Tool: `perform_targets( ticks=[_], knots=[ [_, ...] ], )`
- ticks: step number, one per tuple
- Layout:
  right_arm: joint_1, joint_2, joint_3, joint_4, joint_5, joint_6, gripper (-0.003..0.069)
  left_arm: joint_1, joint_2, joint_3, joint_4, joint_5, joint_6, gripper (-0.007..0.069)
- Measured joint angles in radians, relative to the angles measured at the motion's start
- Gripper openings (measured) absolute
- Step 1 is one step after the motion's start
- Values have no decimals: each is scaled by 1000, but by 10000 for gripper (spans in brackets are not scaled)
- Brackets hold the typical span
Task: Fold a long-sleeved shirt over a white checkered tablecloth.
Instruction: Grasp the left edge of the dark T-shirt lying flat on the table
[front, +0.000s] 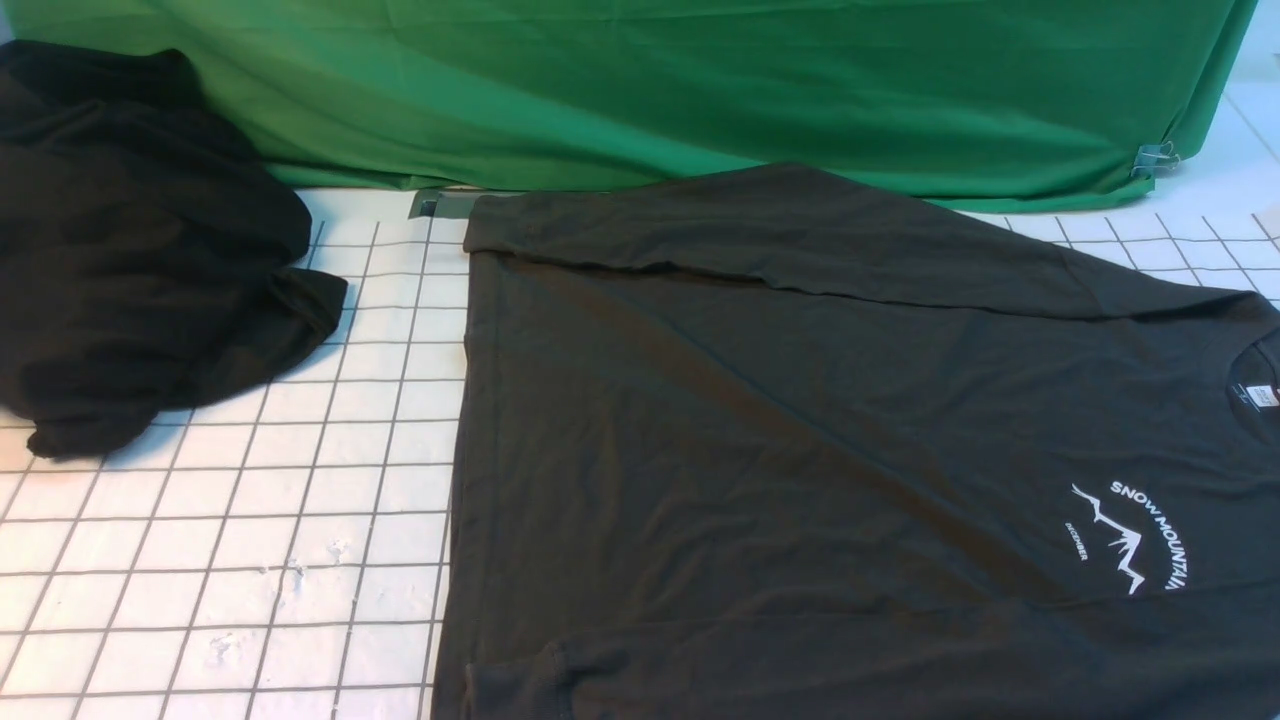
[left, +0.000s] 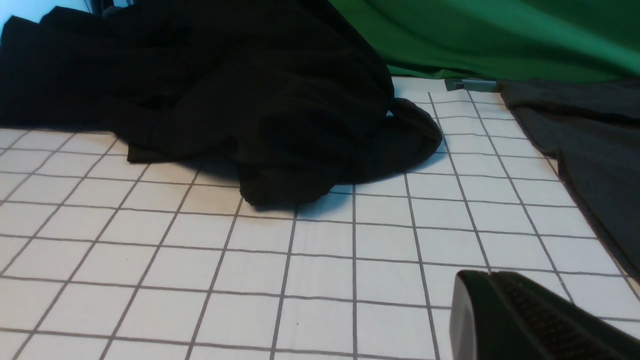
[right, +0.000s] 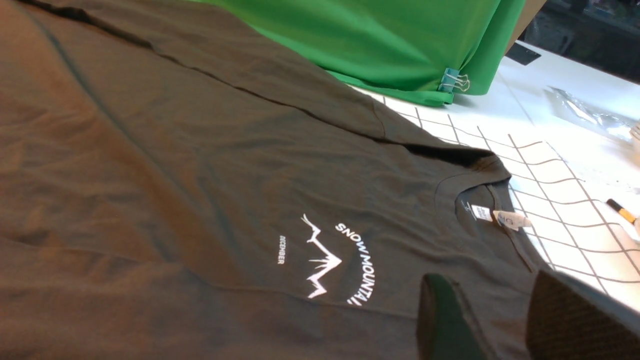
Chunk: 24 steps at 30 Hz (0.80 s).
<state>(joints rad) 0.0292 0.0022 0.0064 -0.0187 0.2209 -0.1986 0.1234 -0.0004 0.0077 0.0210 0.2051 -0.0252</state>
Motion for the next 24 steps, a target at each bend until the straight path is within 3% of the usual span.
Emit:
perform_targets(
  ticks=[4,5,6,8,10,12,20,24],
  knots=[
    [0,0,0,57,0,72,242,0,0,0,-36,-74,-22,18],
    [0,0,0,142,0,174,242,0,0,0,-120,-103,-67,18],
    [0,0,0,167,0,192,242,0,0,0,-136,-108,-88,18],
    [0,0,0,287,-1,399,242,0,0,0,-354,-142,-241,18],
    [0,0,0,326,-6,543,242,0,0,0,-493,-149,-342,18],
    [0,0,0,340,-7,609,242,0,0,0,-535,-151,-387,18],
    [0,0,0,357,-10,683,242,0,0,0,-498,-156,-445,18],
    [0,0,-2,368,-8,674,242,0,0,0,-548,-166,-557,18]
  ],
)
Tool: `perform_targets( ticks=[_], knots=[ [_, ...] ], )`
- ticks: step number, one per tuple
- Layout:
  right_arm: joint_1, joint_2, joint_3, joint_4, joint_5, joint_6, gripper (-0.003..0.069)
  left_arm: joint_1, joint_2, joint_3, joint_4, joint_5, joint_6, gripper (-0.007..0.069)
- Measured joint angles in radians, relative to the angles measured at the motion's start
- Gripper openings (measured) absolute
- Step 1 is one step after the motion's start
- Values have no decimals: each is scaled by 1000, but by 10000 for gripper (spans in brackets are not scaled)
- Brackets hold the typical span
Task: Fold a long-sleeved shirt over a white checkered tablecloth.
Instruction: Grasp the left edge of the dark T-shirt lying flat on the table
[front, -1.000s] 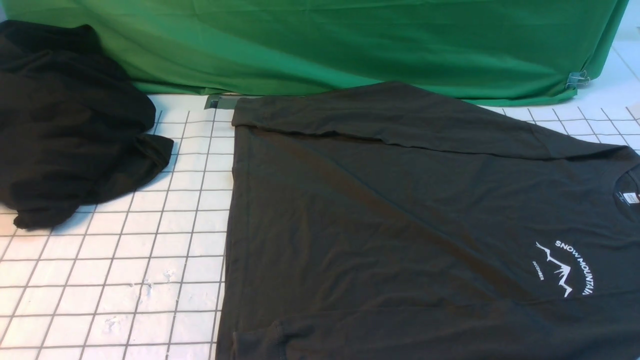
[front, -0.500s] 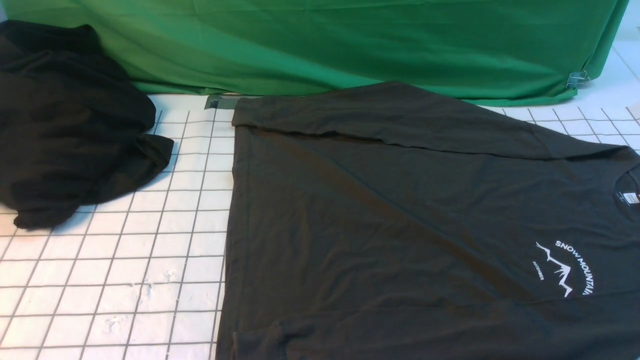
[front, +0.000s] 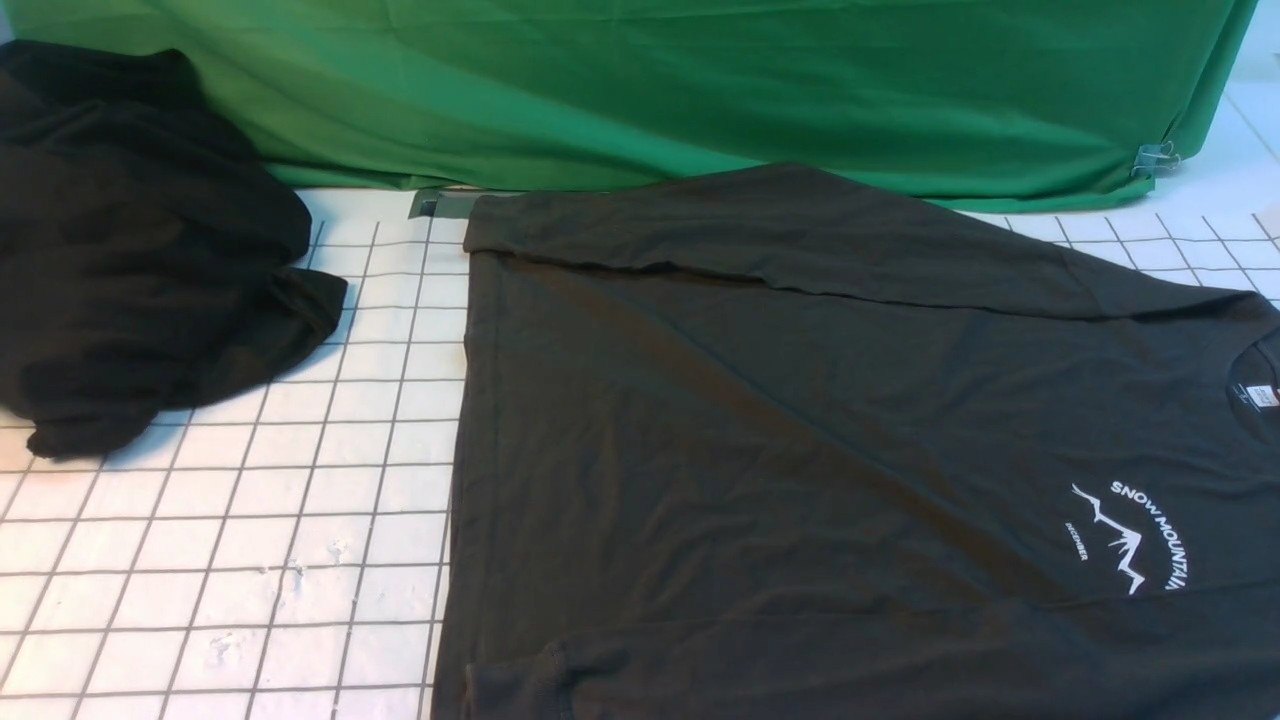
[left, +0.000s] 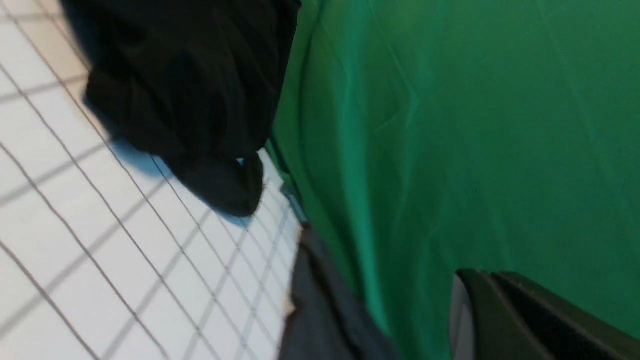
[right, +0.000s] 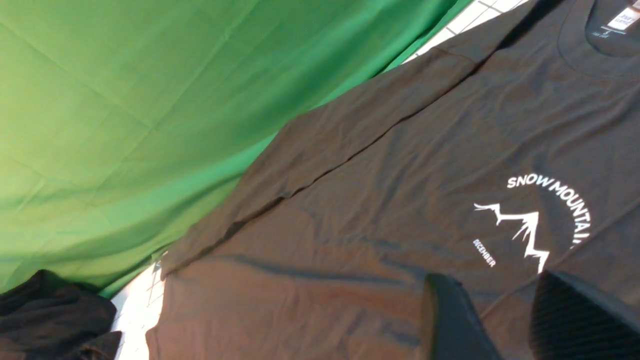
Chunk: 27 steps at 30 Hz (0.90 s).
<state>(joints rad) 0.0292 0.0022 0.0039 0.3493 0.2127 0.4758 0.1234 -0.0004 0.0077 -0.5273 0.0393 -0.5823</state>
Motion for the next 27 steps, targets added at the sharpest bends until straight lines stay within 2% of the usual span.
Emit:
perform_targets(
  ticks=[2,4,7,9,10,11,12,15,16,17,19,23,27],
  knots=[
    [0,-1,-33,-1,10,-30,242,0,0,-18,-23,18,-32,18],
    [0,-1,-105,-6,12,-98,225,0,-1,-72,-23,53,-16,18],
    [0,35,-272,-31,15,-233,125,0,29,-246,13,130,86,18],
    [0,107,-394,-50,40,-323,41,0,114,-404,79,231,163,18],
    [0,140,-455,-57,64,-353,27,0,173,-463,103,282,194,18],
    [0,149,-467,-58,72,-367,22,0,173,-478,109,296,194,18],
    [0,186,-515,-61,106,-389,18,0,258,-566,134,393,236,18],
    [0,384,-709,-65,375,-505,10,0,550,-785,148,723,402,18],
    [0,395,-726,-65,393,-511,10,0,568,-785,148,723,402,18],
    [0,488,-781,-66,525,-552,10,0,685,-844,112,876,501,18],
    [0,591,-819,-66,686,-602,11,0,890,-881,29,1014,629,18],
    [0,727,-821,-69,828,-638,12,-4,1123,-875,-82,1116,771,18],
    [0,815,-821,-74,904,-664,17,-59,1252,-858,-115,1127,816,18]
  ],
)
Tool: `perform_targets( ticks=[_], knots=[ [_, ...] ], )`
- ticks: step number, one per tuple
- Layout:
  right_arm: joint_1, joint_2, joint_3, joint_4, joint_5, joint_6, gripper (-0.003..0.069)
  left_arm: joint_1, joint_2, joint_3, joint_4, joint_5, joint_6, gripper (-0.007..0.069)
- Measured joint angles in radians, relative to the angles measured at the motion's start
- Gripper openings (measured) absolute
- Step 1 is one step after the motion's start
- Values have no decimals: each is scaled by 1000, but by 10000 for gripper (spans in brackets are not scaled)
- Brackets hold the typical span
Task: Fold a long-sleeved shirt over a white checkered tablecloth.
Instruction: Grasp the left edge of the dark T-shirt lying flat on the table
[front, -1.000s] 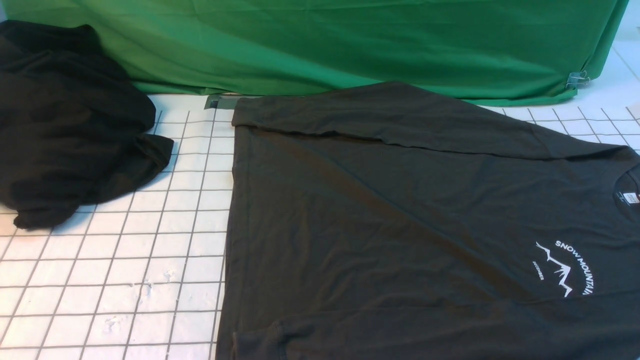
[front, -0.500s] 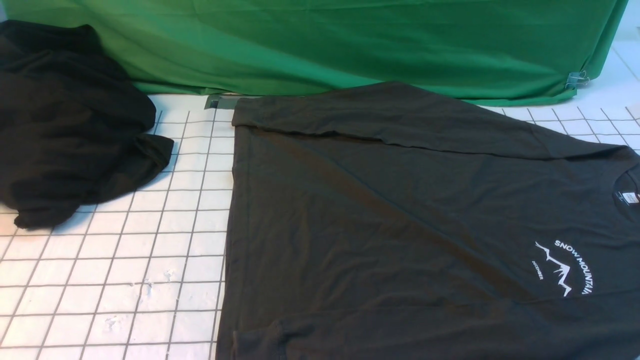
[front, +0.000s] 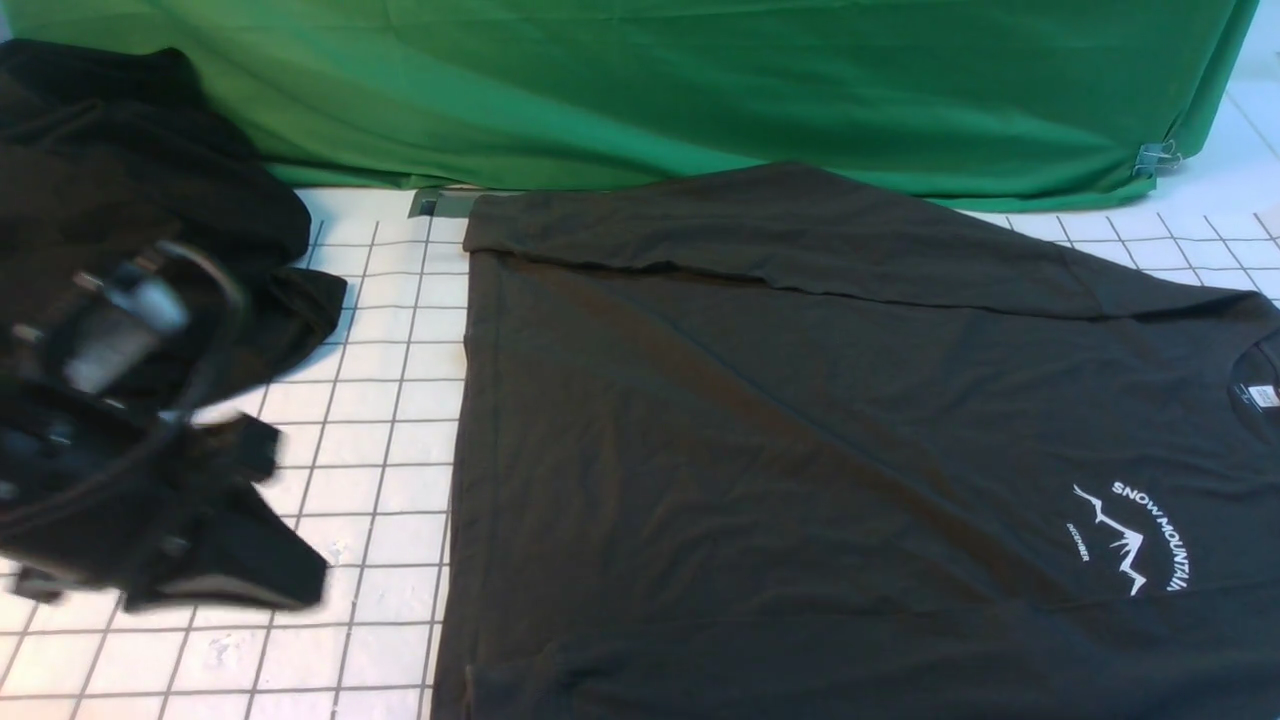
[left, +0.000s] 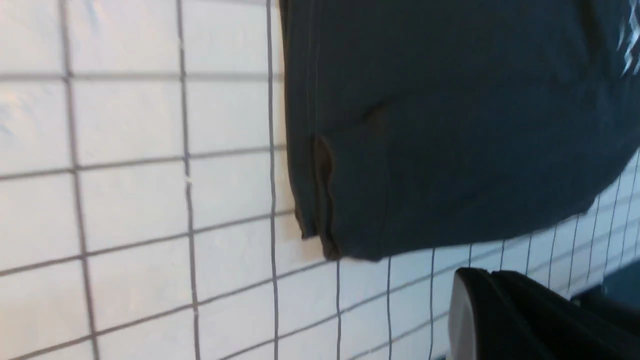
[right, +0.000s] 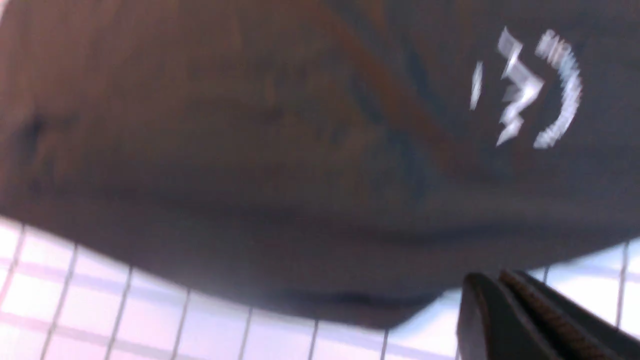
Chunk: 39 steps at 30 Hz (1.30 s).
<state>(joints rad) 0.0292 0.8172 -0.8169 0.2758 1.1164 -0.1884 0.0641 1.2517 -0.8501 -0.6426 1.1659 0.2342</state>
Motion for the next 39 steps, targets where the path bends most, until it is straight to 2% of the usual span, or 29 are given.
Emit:
perform_targets(
  ticks=[2,4,7,10,19,24,31,36,39],
  knots=[
    [0,38,-1,-1,15,-12,24,-127,85,7,-6,-84,15,20],
    [0,48,-2,-1,15,-14,30,-175,107,8,-8,-140,26,24],
    [0,54,-4,-2,-4,-15,43,-321,182,8,13,-325,38,49],
    [0,54,-5,-2,-9,-15,50,-387,248,8,56,-385,-4,92],
    [0,54,-5,-3,-26,-16,85,-412,344,9,114,-434,-59,301],
    [0,54,-5,-3,-60,-16,100,-412,409,9,117,-471,-63,358],
    [0,54,-5,-3,-68,-16,114,-412,446,2,105,-464,-63,336],
    [0,54,-5,-3,-71,-16,127,-412,451,-2,101,-454,-67,233],
    [0,54,-5,-3,-74,-16,135,-412,457,-12,101,-431,-63,143]
  ],
)
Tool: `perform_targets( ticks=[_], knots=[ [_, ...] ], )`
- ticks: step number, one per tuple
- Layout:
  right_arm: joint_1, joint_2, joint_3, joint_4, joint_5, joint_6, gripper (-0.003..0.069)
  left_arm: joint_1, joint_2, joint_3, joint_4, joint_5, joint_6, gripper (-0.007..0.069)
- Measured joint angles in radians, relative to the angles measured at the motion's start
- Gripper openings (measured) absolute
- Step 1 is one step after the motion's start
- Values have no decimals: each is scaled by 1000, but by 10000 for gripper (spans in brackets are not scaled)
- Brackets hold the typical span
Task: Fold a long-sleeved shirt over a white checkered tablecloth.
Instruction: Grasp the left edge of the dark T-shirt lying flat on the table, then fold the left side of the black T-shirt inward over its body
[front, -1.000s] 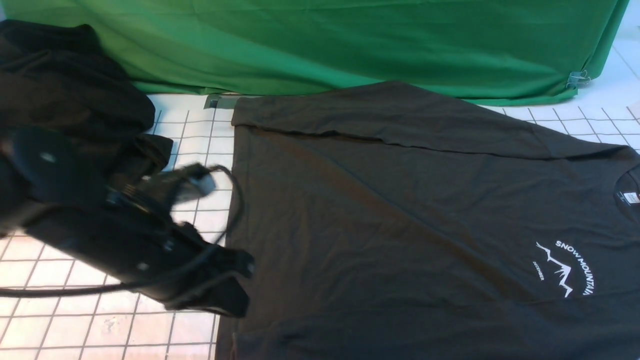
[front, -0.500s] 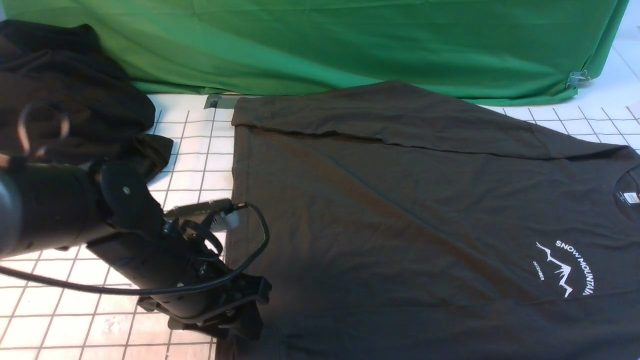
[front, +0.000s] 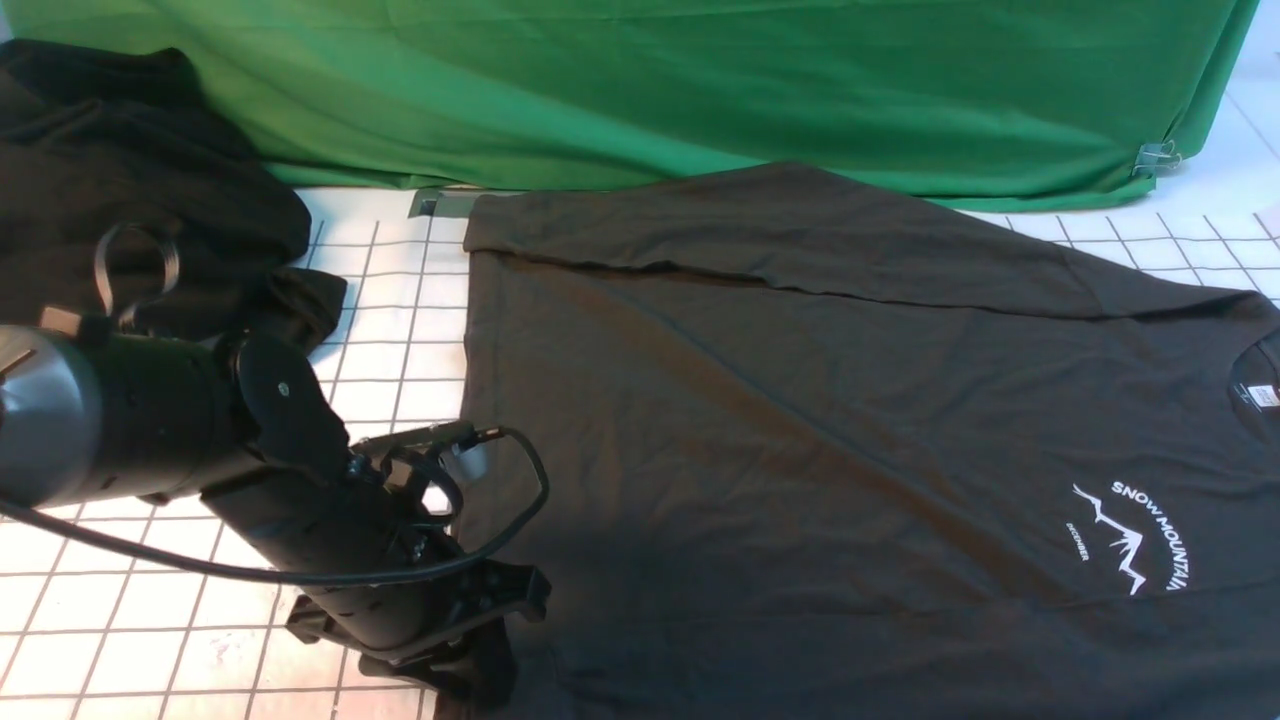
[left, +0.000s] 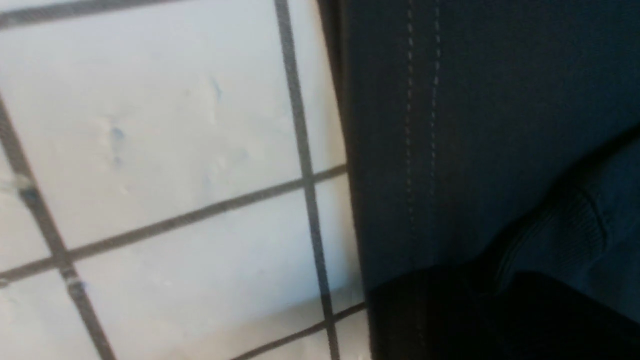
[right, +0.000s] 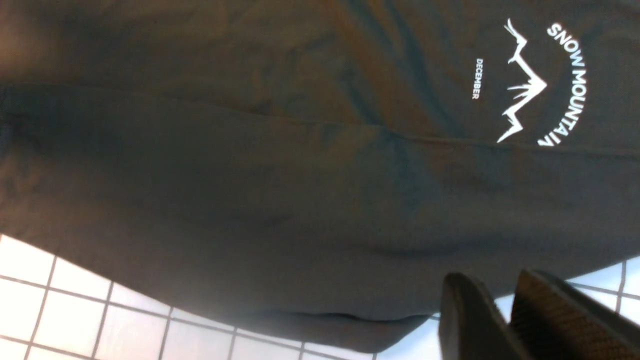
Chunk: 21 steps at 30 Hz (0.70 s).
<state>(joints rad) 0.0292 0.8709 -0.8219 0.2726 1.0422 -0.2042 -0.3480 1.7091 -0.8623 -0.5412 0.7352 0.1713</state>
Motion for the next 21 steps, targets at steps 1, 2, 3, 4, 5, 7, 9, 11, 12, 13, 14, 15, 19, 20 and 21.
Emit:
perform_targets(
  ticks=[1,2,3,4,5,7,9,11,12,13,14,15,19,20,21],
  knots=[
    [0,0,0,0,0,0,136,0,1,-4,0,3,0,123],
    [0,0,0,0,0,0,138,0,1,-10,0,8,0,90],
    [0,0,0,0,0,0,140,0,1,-19,1,15,0,48],
    [0,0,0,0,0,0,141,0,1,-21,1,15,0,43],
    [0,0,0,0,0,0,146,0,1,-34,1,26,0,22],
    [0,0,0,0,0,0,152,0,0,-46,1,38,0,16],
    [0,0,0,0,0,0,159,0,-19,-81,16,75,-3,15],
    [0,0,0,0,0,0,162,0,-33,-105,30,99,-18,15],
    [0,0,0,0,0,0,163,0,-45,-127,41,111,-27,15],
    [0,0,0,0,0,0,166,0,-53,-148,53,127,-40,15],
    [0,0,0,0,0,0,169,0,-66,-184,75,139,-56,15],
    [0,0,0,0,-1,0,173,0,-74,-220,94,150,-69,15],
    [0,0,0,0,-2,0,179,0,-77,-352,155,153,-80,15],
    [0,0,0,0,-3,0,184,10,-61,-447,169,153,-91,15],
    [0,0,0,0,-4,0,185,17,-47,-492,169,154,-95,15]
  ],
)
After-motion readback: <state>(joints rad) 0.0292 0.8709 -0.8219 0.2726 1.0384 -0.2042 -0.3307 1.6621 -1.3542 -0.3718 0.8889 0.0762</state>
